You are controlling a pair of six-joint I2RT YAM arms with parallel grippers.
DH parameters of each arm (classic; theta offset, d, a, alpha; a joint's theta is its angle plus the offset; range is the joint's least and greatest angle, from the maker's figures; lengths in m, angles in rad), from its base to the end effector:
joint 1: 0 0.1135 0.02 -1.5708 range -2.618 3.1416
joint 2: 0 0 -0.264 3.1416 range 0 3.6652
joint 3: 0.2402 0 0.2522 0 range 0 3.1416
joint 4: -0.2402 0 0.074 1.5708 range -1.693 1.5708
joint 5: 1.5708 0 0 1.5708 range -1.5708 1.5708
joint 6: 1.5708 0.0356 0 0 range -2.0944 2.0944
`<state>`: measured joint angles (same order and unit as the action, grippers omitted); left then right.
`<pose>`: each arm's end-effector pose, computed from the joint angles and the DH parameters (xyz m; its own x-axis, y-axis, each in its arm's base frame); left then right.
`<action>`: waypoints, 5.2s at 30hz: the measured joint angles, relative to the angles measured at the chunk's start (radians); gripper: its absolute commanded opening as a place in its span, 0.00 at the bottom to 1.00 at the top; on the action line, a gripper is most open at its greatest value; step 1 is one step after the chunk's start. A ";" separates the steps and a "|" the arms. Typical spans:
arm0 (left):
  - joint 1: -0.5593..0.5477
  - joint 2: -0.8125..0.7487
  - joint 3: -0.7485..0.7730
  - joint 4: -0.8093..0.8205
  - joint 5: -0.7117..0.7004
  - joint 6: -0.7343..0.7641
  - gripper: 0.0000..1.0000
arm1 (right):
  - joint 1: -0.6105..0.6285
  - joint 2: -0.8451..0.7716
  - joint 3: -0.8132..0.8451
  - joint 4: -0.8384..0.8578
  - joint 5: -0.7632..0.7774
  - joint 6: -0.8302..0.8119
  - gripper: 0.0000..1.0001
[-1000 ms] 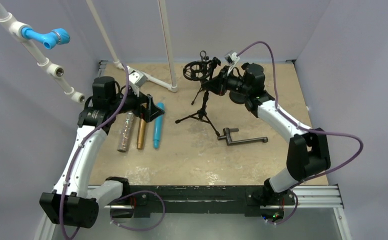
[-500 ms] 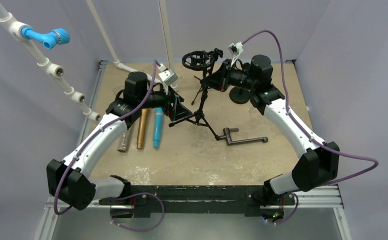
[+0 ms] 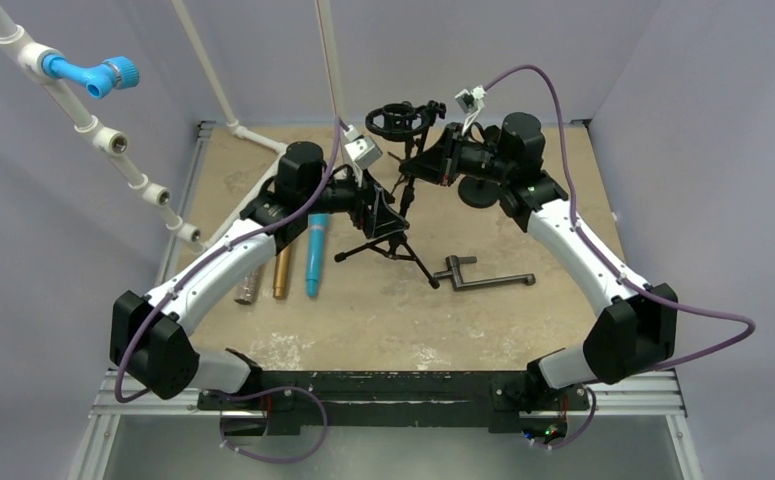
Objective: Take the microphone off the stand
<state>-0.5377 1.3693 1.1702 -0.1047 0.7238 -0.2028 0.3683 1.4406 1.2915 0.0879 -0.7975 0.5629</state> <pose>0.2587 -0.1817 0.3524 -0.4383 0.0856 -0.8948 0.8558 0.3442 -0.3862 0.3039 0.1446 0.3922 -0.5381 0.1919 -0.8208 -0.7458 0.3454 0.5697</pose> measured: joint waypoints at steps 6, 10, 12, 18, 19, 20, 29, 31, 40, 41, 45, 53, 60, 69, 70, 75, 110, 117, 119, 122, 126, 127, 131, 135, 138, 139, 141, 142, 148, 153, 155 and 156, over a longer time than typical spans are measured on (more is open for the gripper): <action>0.000 -0.004 -0.027 0.082 0.134 0.006 0.81 | -0.003 -0.004 -0.053 0.149 -0.109 0.057 0.00; 0.000 -0.021 -0.041 0.082 0.247 0.029 0.81 | -0.003 -0.006 -0.056 0.237 -0.208 0.086 0.00; 0.000 -0.029 -0.041 0.061 0.302 0.047 0.81 | -0.003 -0.008 -0.061 0.303 -0.255 0.117 0.00; 0.000 -0.038 -0.041 0.035 0.418 0.063 0.74 | -0.002 -0.018 -0.078 0.483 -0.367 0.205 0.00; 0.000 -0.038 -0.041 0.040 0.430 0.056 0.71 | -0.002 -0.022 -0.081 0.501 -0.376 0.214 0.00; 0.000 -0.038 -0.041 0.052 0.441 0.046 0.70 | 0.000 -0.026 -0.085 0.523 -0.386 0.225 0.00; -0.022 0.019 -0.028 0.156 0.492 -0.050 0.55 | 0.042 -0.050 -0.121 0.613 -0.430 0.276 0.00; -0.036 0.035 -0.024 0.163 0.503 -0.064 0.48 | 0.047 -0.050 -0.121 0.624 -0.430 0.287 0.00; -0.066 0.056 -0.016 0.158 0.537 -0.081 0.00 | 0.050 -0.050 -0.121 0.647 -0.437 0.298 0.00; -0.065 0.056 -0.016 0.156 0.537 -0.079 0.00 | 0.050 -0.052 -0.121 0.644 -0.436 0.288 0.00; -0.065 0.053 -0.016 0.130 0.520 -0.062 0.00 | 0.050 -0.059 -0.120 0.576 -0.427 0.239 0.19; -0.065 -0.002 -0.023 0.028 0.333 -0.043 0.00 | 0.043 -0.094 -0.046 0.176 -0.290 -0.014 0.73; -0.064 -0.056 -0.023 -0.014 0.116 -0.052 0.00 | 0.011 -0.104 -0.046 0.021 -0.201 -0.122 0.70; -0.064 -0.060 -0.023 -0.091 -0.115 -0.051 0.00 | 0.008 -0.114 -0.058 -0.031 -0.161 -0.164 0.68; -0.064 -0.060 -0.022 -0.097 -0.132 -0.050 0.00 | 0.008 -0.114 -0.062 -0.032 -0.158 -0.164 0.68; -0.064 -0.057 -0.022 -0.121 -0.187 -0.050 0.00 | 0.010 -0.114 -0.094 -0.032 -0.141 -0.168 0.67; -0.062 -0.039 -0.023 -0.120 -0.187 -0.094 0.00 | 0.045 -0.070 -0.161 0.048 -0.102 -0.130 0.23; -0.049 -0.039 -0.051 -0.086 -0.149 -0.104 0.00 | 0.051 -0.071 -0.158 0.023 -0.100 -0.212 0.00; -0.043 -0.039 -0.063 -0.068 -0.119 -0.120 0.00 | 0.053 -0.076 -0.158 0.005 -0.101 -0.256 0.00; -0.029 -0.034 -0.073 -0.037 -0.053 -0.171 0.00 | 0.058 -0.092 -0.156 -0.022 -0.098 -0.351 0.00; -0.012 -0.015 -0.072 -0.001 0.030 -0.249 0.00 | 0.072 -0.113 -0.114 -0.121 -0.066 -0.583 0.00; -0.010 -0.010 -0.070 0.003 0.045 -0.263 0.00 | 0.075 -0.115 -0.104 -0.147 -0.058 -0.631 0.00; -0.005 0.021 -0.043 -0.008 0.092 -0.296 0.00 | 0.092 -0.128 -0.063 -0.267 -0.008 -0.853 0.00; -0.004 0.056 0.005 -0.079 0.124 -0.286 0.00 | 0.113 -0.142 -0.039 -0.372 0.057 -1.040 0.03; -0.004 0.065 0.017 -0.120 0.126 -0.269 0.00 | 0.146 -0.148 -0.025 -0.436 0.135 -1.172 0.23; -0.003 0.065 0.018 -0.130 0.125 -0.264 0.00 | 0.165 -0.151 -0.023 -0.453 0.167 -1.213 0.31; -0.003 0.065 0.018 -0.151 0.123 -0.252 0.00 | 0.195 -0.154 -0.020 -0.484 0.229 -1.276 0.40; -0.003 0.065 0.018 -0.156 0.130 -0.248 0.00 | 0.204 -0.154 -0.018 -0.504 0.267 -1.297 0.43; -0.011 0.064 0.072 -0.173 0.182 -0.204 0.00 | 0.180 -0.152 -0.018 -0.581 0.388 -1.285 0.53; 0.012 0.064 0.089 -0.166 0.179 -0.196 0.00 | 0.175 -0.169 -0.014 -0.624 0.345 -1.167 0.54; 0.022 0.064 0.089 -0.166 0.169 -0.196 0.00 | 0.157 -0.180 -0.010 -0.626 0.295 -1.092 0.55; 0.027 0.064 0.089 -0.164 0.162 -0.197 0.00 | 0.145 -0.186 -0.010 -0.623 0.266 -1.054 0.55</action>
<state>-0.5110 1.4338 1.2594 -0.2691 0.8856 -0.3996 0.5137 1.2549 1.2816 -0.5350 -0.5320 -0.4915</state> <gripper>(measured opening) 0.155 0.544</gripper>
